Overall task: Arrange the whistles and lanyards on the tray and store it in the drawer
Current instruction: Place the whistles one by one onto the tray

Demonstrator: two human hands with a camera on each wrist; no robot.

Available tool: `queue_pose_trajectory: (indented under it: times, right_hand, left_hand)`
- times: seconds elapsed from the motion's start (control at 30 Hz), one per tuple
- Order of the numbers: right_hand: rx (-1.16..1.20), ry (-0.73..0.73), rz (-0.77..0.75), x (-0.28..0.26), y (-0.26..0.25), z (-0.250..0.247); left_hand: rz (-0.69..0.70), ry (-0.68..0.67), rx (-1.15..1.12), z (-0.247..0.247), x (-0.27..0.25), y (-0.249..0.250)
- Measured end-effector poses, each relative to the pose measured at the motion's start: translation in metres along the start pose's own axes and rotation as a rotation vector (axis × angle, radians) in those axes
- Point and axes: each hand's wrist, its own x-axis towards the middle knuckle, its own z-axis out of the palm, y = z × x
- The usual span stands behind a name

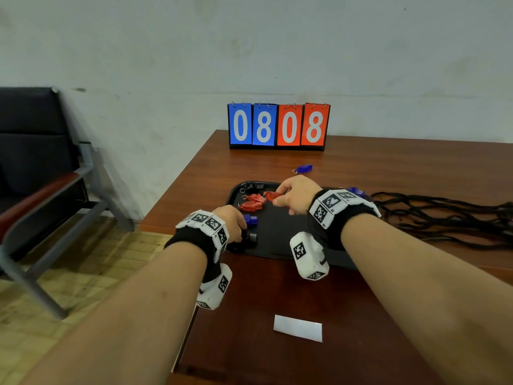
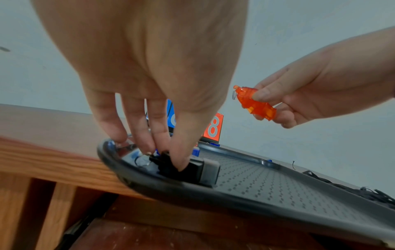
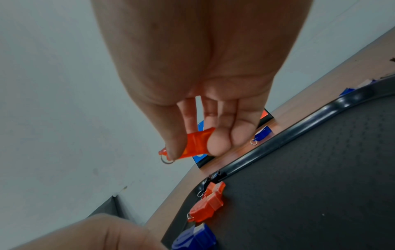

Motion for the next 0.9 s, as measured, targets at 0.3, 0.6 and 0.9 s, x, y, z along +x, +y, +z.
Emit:
queue_pose_trajectory:
  times: [0.3,0.6,0.9]
  right_hand:
    - [-0.004,-0.016,0.011,0.001,-0.003,0.000]
    - [-0.035,-0.002,0.052,0.012,0.007,-0.001]
    - [-0.100,0.007,0.081,0.020,0.006,0.005]
  left_hand:
    - [-0.001,0.002,-0.024,0.001,0.002,-0.003]
    - [-0.005,-0.009,0.002,-0.004,0.008,0.002]
    - [-0.038,0.068,-0.116,-0.010,0.001,-0.002]
